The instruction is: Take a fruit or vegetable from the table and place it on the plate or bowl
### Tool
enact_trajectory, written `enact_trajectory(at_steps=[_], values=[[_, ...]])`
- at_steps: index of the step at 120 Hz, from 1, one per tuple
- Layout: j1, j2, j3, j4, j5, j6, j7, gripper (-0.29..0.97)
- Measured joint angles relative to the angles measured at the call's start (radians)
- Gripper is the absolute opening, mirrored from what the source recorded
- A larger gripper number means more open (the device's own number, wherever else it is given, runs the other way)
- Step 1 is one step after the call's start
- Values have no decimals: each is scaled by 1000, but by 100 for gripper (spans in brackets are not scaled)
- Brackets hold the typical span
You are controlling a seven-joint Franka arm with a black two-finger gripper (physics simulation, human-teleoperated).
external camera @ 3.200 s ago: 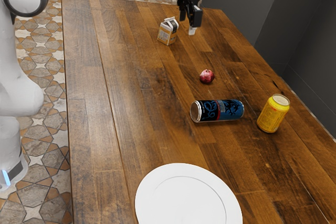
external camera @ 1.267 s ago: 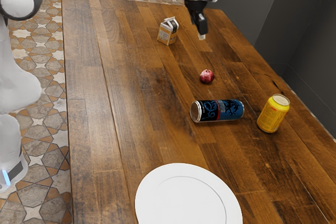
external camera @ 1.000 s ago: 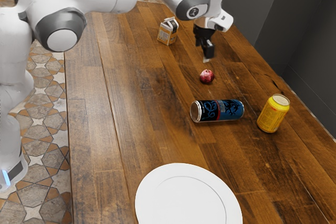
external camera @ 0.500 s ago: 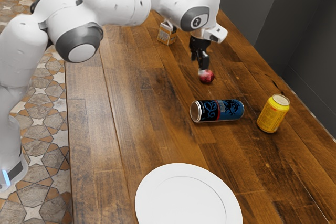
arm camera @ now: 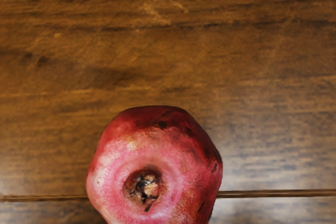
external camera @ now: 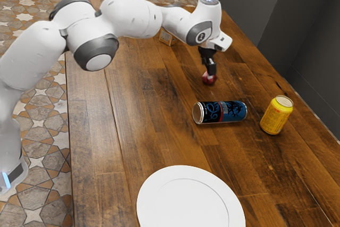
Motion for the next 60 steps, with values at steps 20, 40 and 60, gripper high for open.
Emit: enact_trajectory(at_steps=[20, 40, 60], values=[[16, 24, -31, 19, -3, 27, 17, 65], [49, 45, -50, 20, -5, 46, 30, 65], [63, 76, -53, 72, -5, 60, 40, 65]])
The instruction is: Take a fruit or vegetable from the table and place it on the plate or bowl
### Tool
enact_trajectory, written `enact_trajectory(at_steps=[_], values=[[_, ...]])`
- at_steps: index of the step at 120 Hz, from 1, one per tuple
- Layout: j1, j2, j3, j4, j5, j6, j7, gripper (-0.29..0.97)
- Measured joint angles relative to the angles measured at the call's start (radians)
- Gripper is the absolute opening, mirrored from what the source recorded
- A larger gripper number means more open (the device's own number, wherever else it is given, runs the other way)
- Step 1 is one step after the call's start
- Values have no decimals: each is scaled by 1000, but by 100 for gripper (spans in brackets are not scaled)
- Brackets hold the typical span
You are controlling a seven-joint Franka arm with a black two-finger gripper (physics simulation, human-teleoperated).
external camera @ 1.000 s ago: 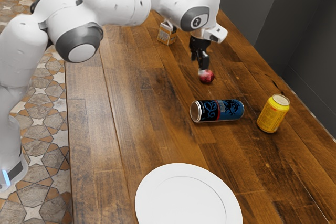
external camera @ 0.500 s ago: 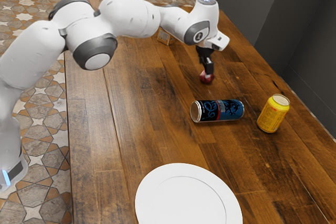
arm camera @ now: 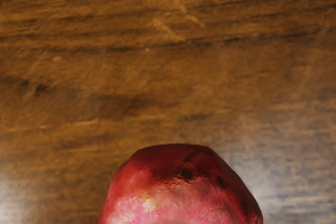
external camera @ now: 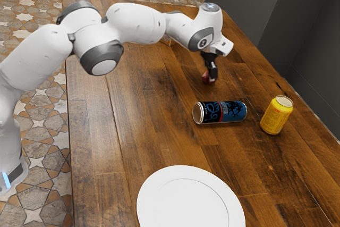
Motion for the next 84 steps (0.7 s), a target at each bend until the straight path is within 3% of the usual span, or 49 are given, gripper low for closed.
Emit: enact_trajectory(at_steps=[54, 84], values=[[47, 20, -64, -1, -1, 28, 16, 65], [52, 19, -64, -3, -9, 28, 21, 52]])
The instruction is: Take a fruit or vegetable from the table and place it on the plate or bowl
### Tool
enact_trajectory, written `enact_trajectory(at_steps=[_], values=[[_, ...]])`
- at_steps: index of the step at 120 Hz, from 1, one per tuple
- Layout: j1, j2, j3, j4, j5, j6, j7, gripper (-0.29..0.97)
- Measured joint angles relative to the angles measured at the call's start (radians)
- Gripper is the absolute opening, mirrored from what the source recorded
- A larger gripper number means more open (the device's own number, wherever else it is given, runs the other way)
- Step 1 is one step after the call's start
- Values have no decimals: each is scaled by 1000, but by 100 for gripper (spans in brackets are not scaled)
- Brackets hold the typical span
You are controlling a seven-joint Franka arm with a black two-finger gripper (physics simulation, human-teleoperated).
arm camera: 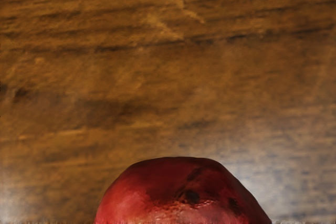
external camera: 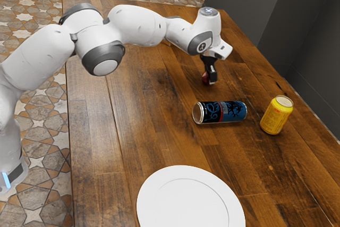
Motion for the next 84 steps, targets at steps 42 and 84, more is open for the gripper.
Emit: enact_trajectory(at_steps=[42, 84], values=[[3, 0, 0, -4, -24, 1, -3, 36], [1, -3, 4, -4, -47, 1, -30, 28]])
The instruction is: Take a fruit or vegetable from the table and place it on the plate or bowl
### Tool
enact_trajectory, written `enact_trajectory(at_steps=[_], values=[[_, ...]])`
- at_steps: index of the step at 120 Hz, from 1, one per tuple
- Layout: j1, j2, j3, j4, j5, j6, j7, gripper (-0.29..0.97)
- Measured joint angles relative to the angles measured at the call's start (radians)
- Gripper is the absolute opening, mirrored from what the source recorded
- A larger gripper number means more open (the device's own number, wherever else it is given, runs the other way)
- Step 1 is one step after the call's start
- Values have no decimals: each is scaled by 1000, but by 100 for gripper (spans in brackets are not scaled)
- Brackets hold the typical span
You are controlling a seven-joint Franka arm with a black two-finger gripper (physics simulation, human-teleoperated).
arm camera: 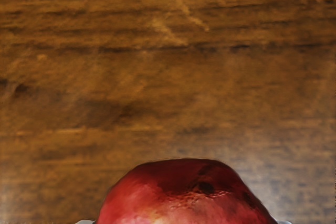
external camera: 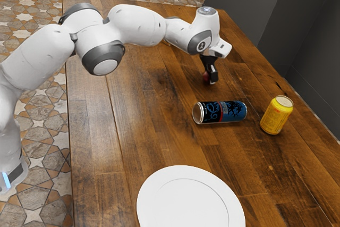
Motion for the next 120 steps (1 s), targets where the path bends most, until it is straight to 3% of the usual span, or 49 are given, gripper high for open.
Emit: enact_trajectory(at_steps=[32, 46, 95, 120], values=[[-18, -50, 39, 12, 6, -68, -10, 31], [-71, -114, 50, 60, 54, -159, -11, 30], [-478, -345, 48, 282, 364, -608, -189, 24], [-821, -352, 40, 392, 452, -782, -365, 22]])
